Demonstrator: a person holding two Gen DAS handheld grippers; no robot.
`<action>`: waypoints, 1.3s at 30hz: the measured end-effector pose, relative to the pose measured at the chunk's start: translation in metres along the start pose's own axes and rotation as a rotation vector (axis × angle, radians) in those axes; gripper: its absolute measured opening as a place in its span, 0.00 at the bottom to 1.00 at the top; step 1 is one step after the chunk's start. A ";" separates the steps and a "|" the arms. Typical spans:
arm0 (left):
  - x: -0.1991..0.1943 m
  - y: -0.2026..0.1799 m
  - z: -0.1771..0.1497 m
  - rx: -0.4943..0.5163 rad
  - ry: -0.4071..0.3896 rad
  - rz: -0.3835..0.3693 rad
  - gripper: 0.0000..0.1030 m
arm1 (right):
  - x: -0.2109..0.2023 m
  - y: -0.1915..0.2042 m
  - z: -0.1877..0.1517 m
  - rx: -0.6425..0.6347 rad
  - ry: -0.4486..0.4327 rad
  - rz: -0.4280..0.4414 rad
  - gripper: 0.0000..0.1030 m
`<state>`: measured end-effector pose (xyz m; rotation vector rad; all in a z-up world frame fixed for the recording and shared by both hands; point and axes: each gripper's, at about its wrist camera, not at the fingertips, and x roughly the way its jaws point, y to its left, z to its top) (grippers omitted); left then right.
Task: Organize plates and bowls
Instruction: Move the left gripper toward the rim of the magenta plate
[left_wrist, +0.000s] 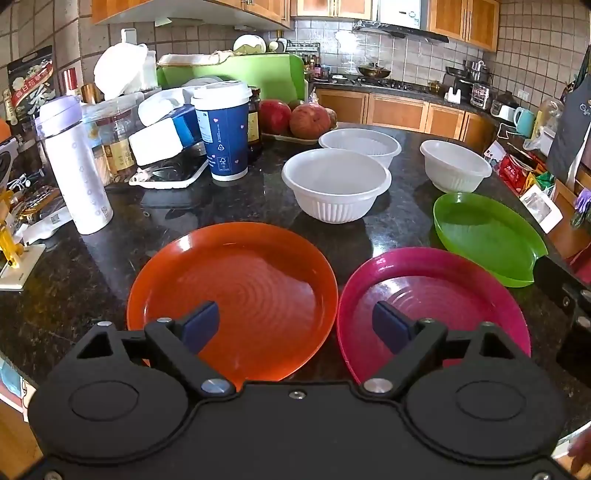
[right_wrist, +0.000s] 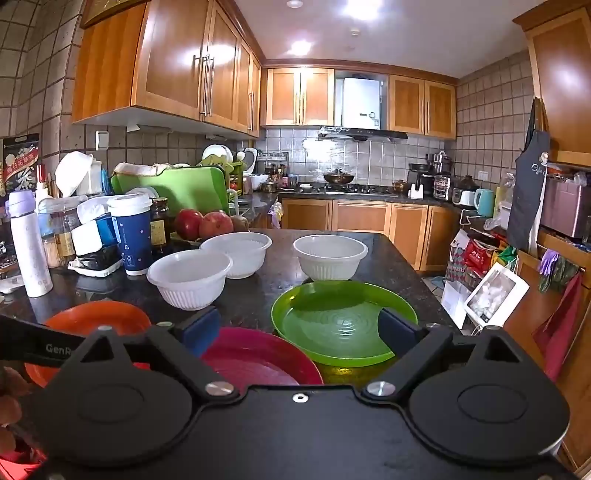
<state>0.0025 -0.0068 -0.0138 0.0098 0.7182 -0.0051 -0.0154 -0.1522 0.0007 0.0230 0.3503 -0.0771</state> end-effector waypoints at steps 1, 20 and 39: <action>-0.001 0.000 0.002 0.001 -0.001 0.002 0.87 | 0.000 -0.001 0.000 0.005 0.002 0.002 0.93; -0.008 -0.003 0.006 0.029 0.007 0.001 0.80 | 0.002 0.002 0.001 0.012 0.029 0.066 0.85; -0.006 0.000 0.008 0.014 0.005 0.021 0.74 | 0.006 0.003 0.001 0.004 0.047 0.077 0.85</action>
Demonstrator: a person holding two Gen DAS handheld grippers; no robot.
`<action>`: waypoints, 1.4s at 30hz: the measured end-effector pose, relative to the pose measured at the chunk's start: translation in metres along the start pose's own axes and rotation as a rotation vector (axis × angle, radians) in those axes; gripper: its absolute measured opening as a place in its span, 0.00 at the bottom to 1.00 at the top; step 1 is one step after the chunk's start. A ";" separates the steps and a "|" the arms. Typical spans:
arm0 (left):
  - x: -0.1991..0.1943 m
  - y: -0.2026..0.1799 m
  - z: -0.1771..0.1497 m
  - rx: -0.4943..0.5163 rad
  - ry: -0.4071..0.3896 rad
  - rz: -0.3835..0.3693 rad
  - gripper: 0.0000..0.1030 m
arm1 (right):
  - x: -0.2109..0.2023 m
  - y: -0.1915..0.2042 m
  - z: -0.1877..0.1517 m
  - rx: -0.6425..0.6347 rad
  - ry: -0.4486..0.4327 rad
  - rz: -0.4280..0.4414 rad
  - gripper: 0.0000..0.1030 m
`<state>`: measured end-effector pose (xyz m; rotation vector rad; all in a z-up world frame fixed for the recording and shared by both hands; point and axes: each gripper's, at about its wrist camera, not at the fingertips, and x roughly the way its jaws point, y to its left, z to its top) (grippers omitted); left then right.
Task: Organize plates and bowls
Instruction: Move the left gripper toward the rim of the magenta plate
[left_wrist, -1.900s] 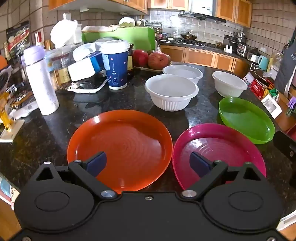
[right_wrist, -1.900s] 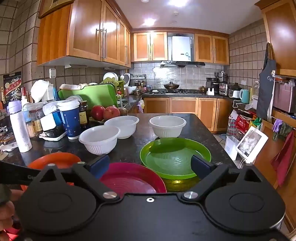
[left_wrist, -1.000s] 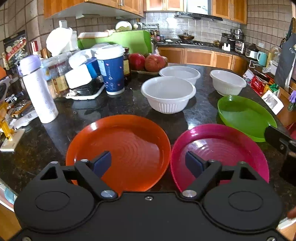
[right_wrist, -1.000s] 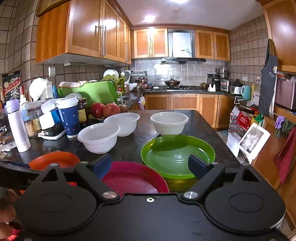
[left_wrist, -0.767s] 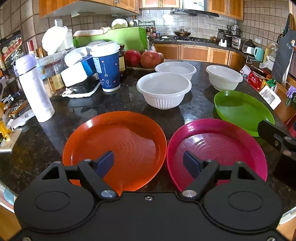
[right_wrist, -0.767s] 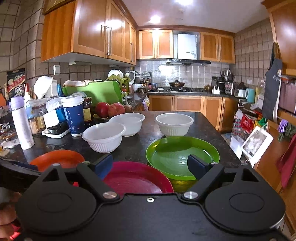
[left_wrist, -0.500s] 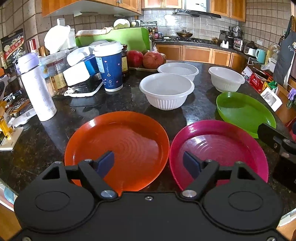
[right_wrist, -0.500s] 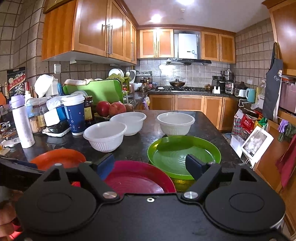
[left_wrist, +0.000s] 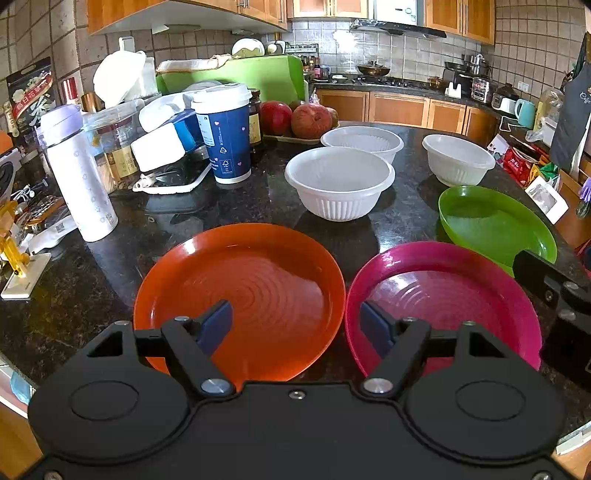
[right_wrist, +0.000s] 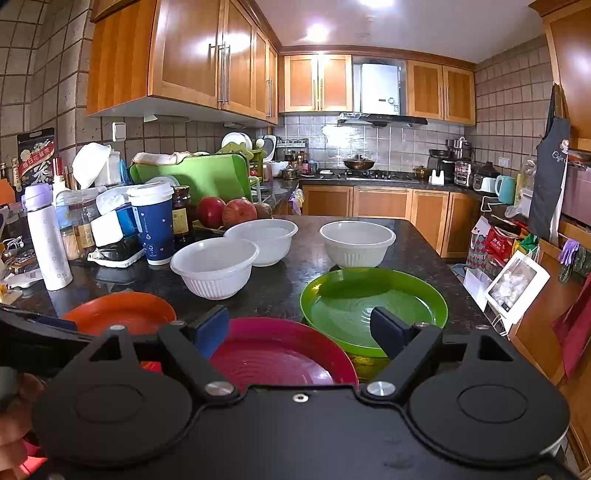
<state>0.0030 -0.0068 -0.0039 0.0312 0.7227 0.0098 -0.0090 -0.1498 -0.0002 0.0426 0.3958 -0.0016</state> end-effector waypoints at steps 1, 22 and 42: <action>0.001 0.001 0.001 -0.001 0.001 0.000 0.74 | 0.000 0.000 0.000 0.000 0.002 0.001 0.85; 0.009 0.003 0.003 -0.006 0.015 0.023 0.74 | 0.011 0.001 0.001 0.009 0.094 0.009 0.84; 0.011 0.016 0.002 0.011 -0.002 -0.029 0.74 | 0.023 0.014 0.000 0.025 0.186 0.027 0.84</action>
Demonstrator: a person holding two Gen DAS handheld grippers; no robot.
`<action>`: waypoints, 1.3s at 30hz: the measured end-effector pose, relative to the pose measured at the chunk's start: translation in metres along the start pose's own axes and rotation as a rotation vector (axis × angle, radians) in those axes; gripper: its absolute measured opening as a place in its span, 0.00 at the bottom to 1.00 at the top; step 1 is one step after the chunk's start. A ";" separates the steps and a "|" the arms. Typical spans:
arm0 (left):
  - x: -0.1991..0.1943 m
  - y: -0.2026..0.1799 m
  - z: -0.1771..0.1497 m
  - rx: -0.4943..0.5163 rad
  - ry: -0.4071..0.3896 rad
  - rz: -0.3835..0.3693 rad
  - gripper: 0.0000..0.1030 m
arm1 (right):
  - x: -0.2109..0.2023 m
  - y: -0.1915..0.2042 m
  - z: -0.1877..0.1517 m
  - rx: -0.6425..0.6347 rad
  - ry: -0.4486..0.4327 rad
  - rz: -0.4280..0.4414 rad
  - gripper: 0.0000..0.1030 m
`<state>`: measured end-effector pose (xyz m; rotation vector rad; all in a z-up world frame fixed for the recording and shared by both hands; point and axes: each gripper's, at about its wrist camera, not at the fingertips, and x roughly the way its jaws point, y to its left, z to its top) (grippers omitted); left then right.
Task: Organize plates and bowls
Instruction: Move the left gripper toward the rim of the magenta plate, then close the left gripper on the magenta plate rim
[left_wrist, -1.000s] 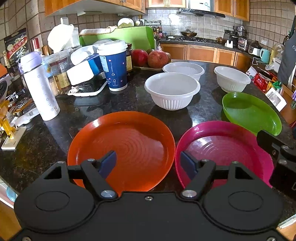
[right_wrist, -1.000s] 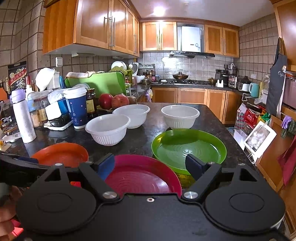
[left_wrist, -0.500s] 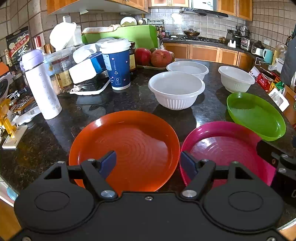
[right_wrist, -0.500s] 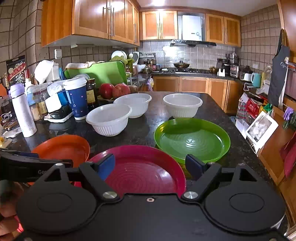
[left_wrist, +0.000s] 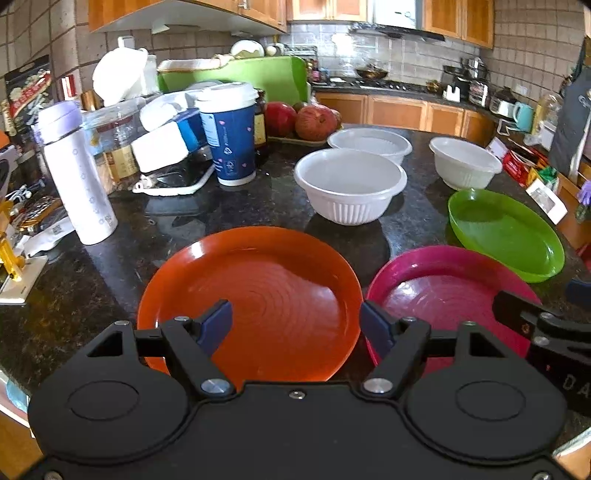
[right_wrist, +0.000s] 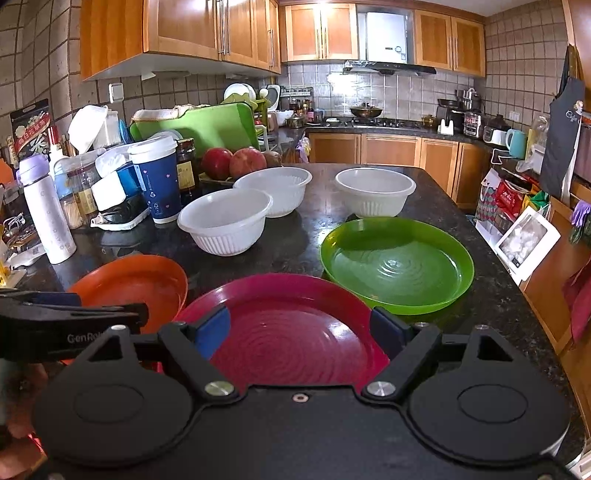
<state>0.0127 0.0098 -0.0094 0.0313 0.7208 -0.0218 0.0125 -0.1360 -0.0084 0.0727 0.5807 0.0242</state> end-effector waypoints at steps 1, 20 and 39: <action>0.001 0.001 0.000 0.008 0.005 -0.010 0.74 | 0.000 0.001 0.000 -0.001 0.002 0.000 0.84; 0.014 0.028 0.008 0.072 0.019 -0.079 0.68 | 0.010 0.029 0.002 0.005 0.025 -0.048 0.84; 0.015 0.048 0.011 0.226 -0.023 -0.211 0.66 | 0.016 0.035 -0.007 0.105 0.050 -0.283 0.72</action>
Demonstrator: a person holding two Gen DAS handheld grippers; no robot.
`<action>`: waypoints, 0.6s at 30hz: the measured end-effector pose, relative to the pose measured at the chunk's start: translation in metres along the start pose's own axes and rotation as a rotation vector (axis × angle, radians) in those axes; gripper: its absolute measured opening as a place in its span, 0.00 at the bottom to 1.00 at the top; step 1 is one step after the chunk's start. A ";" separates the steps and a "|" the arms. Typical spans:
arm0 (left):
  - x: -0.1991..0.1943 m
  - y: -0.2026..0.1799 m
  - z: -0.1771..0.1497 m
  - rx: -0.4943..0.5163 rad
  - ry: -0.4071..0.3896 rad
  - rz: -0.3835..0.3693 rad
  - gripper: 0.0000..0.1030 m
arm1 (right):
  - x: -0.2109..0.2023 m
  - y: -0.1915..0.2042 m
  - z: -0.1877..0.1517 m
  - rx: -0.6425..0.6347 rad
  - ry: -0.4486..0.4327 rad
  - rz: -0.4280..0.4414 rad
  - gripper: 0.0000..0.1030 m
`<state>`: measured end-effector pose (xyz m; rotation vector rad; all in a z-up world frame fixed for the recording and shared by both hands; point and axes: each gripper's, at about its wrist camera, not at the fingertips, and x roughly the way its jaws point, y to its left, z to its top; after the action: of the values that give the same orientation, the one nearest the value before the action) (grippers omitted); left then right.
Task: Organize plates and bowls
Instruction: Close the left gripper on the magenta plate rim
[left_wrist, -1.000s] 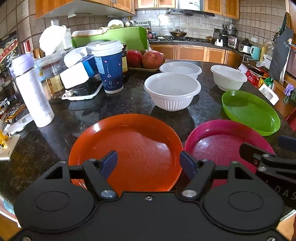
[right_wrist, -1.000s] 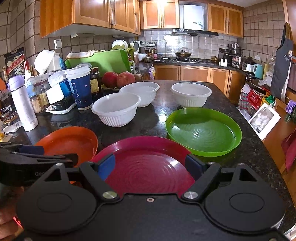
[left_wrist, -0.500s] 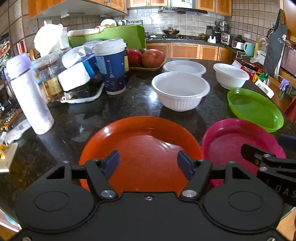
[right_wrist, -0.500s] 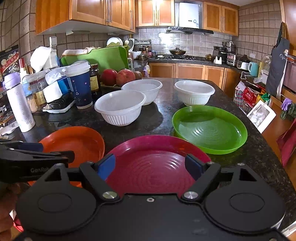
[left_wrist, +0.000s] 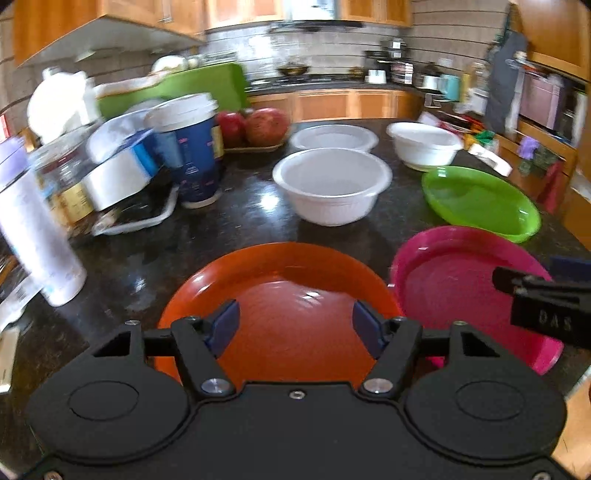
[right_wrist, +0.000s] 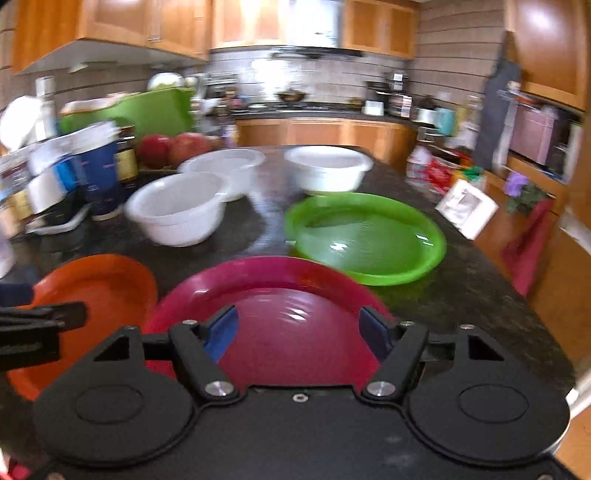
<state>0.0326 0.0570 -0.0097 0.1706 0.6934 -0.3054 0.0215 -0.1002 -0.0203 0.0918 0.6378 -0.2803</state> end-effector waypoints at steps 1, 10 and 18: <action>0.000 -0.002 0.001 0.018 -0.003 -0.019 0.66 | -0.001 -0.005 -0.001 0.014 0.003 -0.022 0.72; 0.008 -0.025 0.029 0.179 -0.013 -0.109 0.58 | -0.005 -0.032 -0.013 0.082 0.042 -0.042 0.68; 0.030 -0.048 0.043 0.255 0.053 -0.178 0.45 | -0.004 -0.053 -0.017 0.133 0.074 -0.007 0.61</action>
<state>0.0642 -0.0059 0.0002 0.3612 0.7220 -0.5620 -0.0061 -0.1475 -0.0315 0.2288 0.6924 -0.3269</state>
